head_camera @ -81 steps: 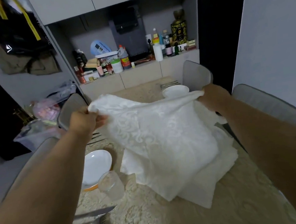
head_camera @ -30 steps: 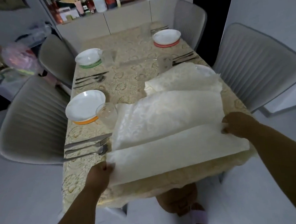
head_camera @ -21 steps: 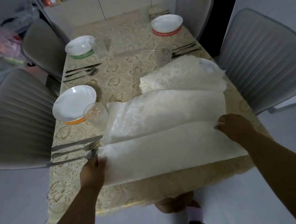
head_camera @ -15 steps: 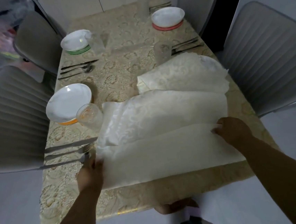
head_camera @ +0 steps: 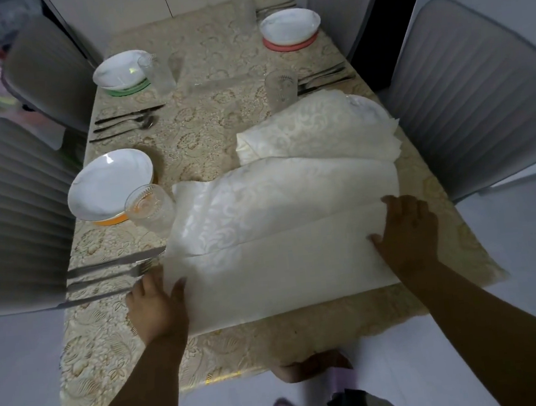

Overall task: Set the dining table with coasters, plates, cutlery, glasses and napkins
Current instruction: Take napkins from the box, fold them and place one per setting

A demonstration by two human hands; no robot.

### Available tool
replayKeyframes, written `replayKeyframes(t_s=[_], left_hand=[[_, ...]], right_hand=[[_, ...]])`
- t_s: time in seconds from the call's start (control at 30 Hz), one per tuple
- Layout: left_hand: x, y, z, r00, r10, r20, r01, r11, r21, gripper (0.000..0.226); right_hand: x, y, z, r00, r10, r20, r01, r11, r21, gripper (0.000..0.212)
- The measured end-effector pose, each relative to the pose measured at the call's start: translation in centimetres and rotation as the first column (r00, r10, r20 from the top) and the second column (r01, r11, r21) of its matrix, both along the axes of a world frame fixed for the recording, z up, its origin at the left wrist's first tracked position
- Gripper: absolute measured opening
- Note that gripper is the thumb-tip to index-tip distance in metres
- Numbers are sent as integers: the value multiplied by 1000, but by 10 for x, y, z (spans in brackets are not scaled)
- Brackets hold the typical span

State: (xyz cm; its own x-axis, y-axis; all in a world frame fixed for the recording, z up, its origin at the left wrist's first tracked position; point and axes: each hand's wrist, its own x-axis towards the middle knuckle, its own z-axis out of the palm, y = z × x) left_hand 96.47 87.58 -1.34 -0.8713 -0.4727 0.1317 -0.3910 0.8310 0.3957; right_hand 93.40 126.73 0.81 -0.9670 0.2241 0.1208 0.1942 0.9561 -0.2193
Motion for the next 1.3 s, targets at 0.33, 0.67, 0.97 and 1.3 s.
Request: replayKeyframes(t_s=[0.33,0.67,0.97,1.3], left_hand=[[55,-2,-16,856,-508,91,512,859,-18,39],[77,-10,-5,750,-648,136,651,759,27,47],[60,-20,22,629,-733,258,777,606,-171,20],[45,-3,27,670,-724,163,740,668,-72,24]], right_hand=[[57,-12,-16,972,-81,222,122,976,-182,36],[79,-21,-6,949,210,237,-181,974,-138,43],[57,3,23,745,295,598,-314,946,-77,8],[35,7,32,844,241,480,-197,970,-142,19]])
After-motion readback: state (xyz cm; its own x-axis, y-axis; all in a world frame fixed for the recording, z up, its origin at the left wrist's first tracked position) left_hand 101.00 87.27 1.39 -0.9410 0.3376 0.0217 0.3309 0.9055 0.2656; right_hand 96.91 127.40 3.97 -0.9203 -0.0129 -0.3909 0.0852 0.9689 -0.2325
